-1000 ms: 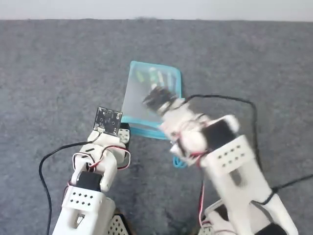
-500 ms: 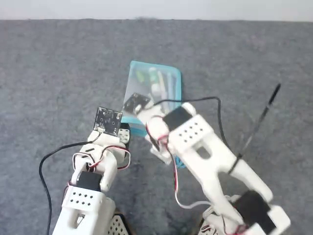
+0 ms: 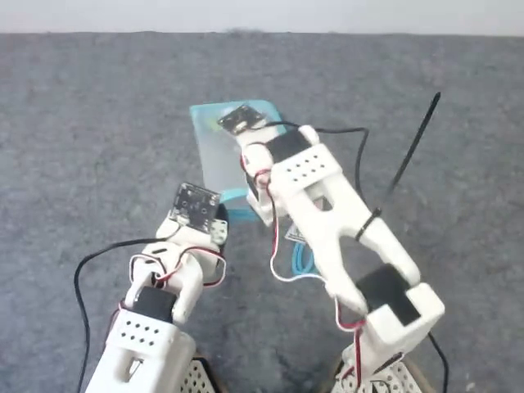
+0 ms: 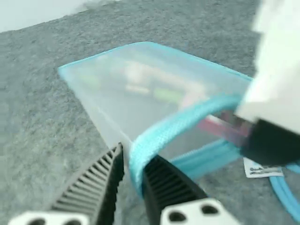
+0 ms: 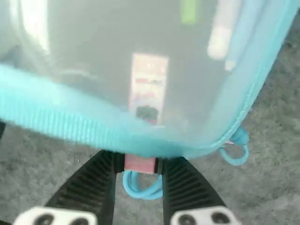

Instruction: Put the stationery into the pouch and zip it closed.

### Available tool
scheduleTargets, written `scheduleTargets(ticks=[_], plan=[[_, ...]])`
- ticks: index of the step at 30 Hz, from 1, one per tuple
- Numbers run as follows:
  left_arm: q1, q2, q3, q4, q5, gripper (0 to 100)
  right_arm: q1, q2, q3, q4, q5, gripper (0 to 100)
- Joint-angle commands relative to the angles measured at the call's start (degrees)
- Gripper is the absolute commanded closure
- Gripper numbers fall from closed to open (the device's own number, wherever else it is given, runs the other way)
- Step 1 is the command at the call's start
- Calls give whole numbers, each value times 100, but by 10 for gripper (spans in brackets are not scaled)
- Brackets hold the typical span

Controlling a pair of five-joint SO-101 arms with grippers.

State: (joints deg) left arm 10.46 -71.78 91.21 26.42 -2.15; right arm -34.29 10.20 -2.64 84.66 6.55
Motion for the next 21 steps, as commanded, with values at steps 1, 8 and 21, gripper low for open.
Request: scheduleTargets(ticks=[1,8,21], plan=[[624,9,-92,-70,-299,989,-31,66,-782,-40,-79,992],[607,9,-101,-79,-316,989,-180,101,-897,-13,79,991],[598,9,-101,-70,-316,989,-303,-347,-914,207,1741,881]])
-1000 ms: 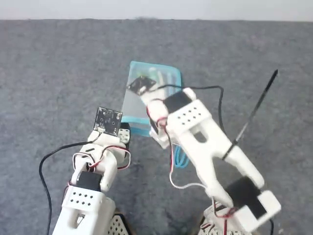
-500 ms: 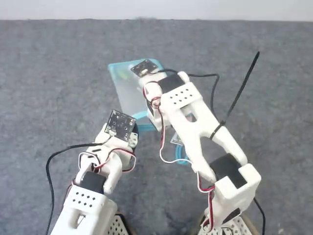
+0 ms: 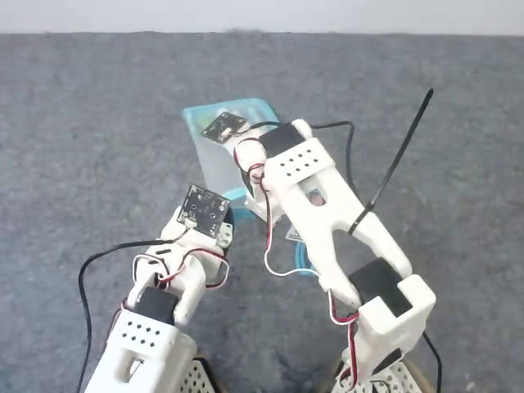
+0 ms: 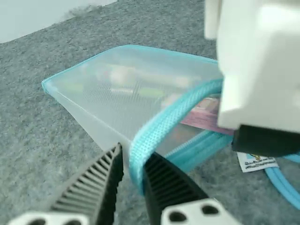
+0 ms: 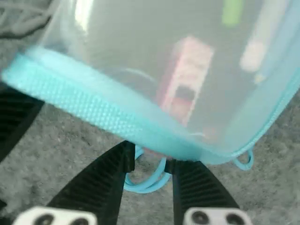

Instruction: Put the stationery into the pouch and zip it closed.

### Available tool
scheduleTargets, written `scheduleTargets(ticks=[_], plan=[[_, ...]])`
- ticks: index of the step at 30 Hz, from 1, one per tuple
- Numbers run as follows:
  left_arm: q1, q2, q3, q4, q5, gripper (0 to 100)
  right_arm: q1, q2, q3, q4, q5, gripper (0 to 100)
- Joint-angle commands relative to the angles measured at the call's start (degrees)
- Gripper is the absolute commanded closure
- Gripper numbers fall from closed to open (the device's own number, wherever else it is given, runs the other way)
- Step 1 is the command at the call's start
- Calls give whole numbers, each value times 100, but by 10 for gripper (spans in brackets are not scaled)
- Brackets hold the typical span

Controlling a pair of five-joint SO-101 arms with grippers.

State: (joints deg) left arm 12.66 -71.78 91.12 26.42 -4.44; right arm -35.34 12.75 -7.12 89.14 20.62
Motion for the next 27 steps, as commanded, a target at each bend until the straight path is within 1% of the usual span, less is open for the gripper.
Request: scheduleTargets(ticks=[1,7,11,14,15,16,19,21,22,23,26,27], plan=[[378,9,-92,-70,-88,989,-198,-637,-466,-330,369,881],[360,9,-92,-62,-88,989,-523,-655,-466,-462,545,877],[26,9,-101,-79,-88,989,-576,-910,-466,-321,580,820],[-193,0,-110,-88,-53,989,-154,-1349,-466,22,536,811],[-334,0,-154,-132,26,989,40,-1499,-466,154,519,811],[-571,0,-224,-167,255,989,286,-1631,-466,277,404,811],[-1380,0,-435,-193,993,989,989,-1895,-413,523,-396,811],[-1635,9,-488,-167,1090,989,1429,-1930,-308,646,-1011,811],[-1556,26,-488,-167,1073,989,1578,-1921,-185,673,-1257,811],[-1310,53,-479,-149,905,989,1692,-1921,9,637,-1371,811],[-202,18,-347,281,-185,989,1807,-1930,941,268,-1371,811],[79,9,-338,404,-352,989,1824,-1965,1319,40,-1371,811]])
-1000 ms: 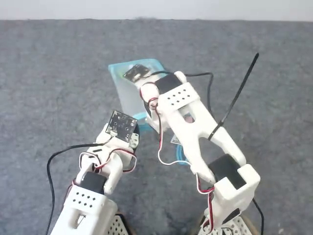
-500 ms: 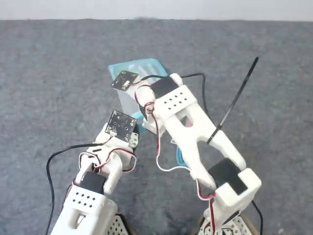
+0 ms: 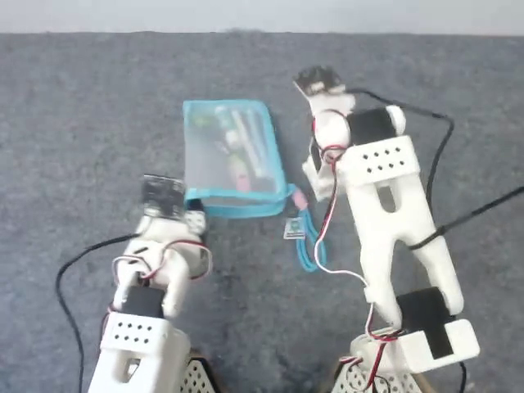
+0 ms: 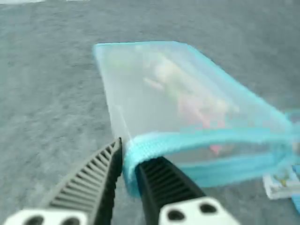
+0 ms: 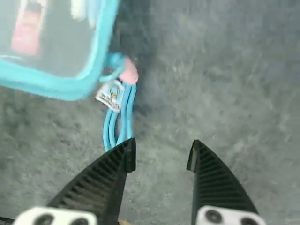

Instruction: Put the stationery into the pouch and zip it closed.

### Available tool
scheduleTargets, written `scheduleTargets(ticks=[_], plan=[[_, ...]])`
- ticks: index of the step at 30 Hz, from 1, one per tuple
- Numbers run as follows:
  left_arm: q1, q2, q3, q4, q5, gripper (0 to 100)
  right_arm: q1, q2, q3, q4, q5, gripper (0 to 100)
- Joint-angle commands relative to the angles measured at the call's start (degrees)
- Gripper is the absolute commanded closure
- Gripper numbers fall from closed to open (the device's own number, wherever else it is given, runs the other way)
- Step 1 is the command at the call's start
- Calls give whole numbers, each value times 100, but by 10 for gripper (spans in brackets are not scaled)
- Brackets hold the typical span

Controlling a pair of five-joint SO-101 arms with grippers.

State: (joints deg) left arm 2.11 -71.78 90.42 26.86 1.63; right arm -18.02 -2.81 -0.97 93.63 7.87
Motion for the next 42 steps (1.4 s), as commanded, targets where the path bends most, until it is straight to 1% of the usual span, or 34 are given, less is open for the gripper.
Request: scheduleTargets(ticks=[1,2,3,4,5,7,8,9,10,12,13,16,17,18,19,20,22,24,25,26,27,28,30,32,34,35,37,42], plan=[[1222,9,-277,422,-967,989,101,-418,1064,-646,-88,811],[1160,0,-286,387,-870,989,110,-418,1389,-848,-88,811],[914,0,-303,237,-633,989,110,-418,1688,-1051,-88,811],[492,0,-347,88,-290,989,110,-418,1952,-1244,-88,811],[-35,0,-435,0,97,989,110,-418,2180,-1437,-88,811],[-1152,53,-655,-18,633,989,110,-418,2453,-1692,-88,811],[-1547,53,-716,-9,730,989,110,-409,2497,-1754,-88,811],[-1670,53,-725,-9,730,989,110,-400,2505,-1789,-88,811],[-1600,53,-725,0,695,989,101,-400,2505,-1807,-88,811],[-1073,53,-699,167,440,989,92,-418,2505,-1798,-88,811],[-668,44,-681,273,202,989,92,-418,2514,-1780,-97,811],[844,9,-488,659,-914,989,110,-374,2549,-1771,-88,811],[1196,9,-444,756,-1178,989,110,-374,2567,-1763,-88,811],[1336,9,-444,800,-1266,989,110,-382,2620,-1780,-88,811],[1240,0,-479,738,-1134,989,110,-409,2664,-1807,-88,811],[923,0,-497,571,-818,989,110,-418,2690,-1815,-88,811],[-185,0,-620,229,-18,989,110,-418,2690,-1815,-88,811],[-1345,35,-752,53,554,989,110,-409,2699,-1815,-88,811],[-1705,44,-778,0,695,989,110,-409,2699,-1824,-88,811],[-1837,44,-787,-9,721,989,110,-418,2699,-1824,-88,811],[-1776,53,-787,9,651,989,110,-418,2690,-1833,-97,811],[-1521,53,-769,79,501,989,101,-418,2690,-1833,-97,811],[-686,9,-673,273,-44,989,101,-418,2690,-1833,-97,811],[308,26,-497,431,-703,989,101,-365,2699,-1824,-97,811],[1011,0,-330,527,-1178,989,110,-365,2725,-1824,-97,811],[1134,0,-295,536,-1284,989,101,-382,2760,-1833,-97,811],[1037,0,-312,527,-1196,989,75,-382,2831,-1965,-97,811],[237,0,-365,360,-1055,989,101,-435,2708,-2475,-88,811]])
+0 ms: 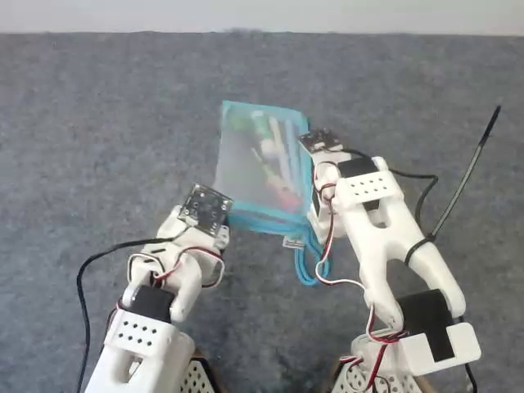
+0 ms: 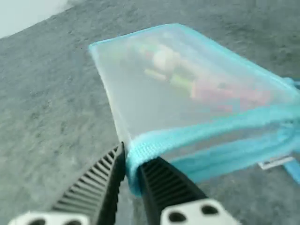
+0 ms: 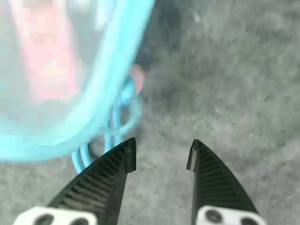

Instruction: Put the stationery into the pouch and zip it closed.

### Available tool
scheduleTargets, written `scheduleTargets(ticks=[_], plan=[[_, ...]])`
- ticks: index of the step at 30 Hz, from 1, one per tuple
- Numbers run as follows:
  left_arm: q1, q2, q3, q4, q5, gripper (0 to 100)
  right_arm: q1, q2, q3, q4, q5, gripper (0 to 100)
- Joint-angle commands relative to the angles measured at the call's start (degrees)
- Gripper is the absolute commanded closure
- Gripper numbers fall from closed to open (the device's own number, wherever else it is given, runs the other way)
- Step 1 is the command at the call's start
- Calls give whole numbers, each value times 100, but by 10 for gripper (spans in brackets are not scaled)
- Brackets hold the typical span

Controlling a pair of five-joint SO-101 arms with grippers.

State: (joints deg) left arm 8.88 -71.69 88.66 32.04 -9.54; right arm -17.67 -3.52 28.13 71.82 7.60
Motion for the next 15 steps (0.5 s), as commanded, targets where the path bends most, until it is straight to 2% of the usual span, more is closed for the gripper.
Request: scheduleTargets(ticks=[1,6,10,15], plan=[[-501,-9,-207,-158,62,989,40,-356,-281,-409,-62,811],[-325,-9,-198,-141,53,989,22,-391,-343,-1015,0,810],[-316,0,-198,-149,53,989,13,-470,-158,-1077,1213,809],[-316,0,-198,-149,53,989,-136,-1807,1029,-1631,1169,809]])
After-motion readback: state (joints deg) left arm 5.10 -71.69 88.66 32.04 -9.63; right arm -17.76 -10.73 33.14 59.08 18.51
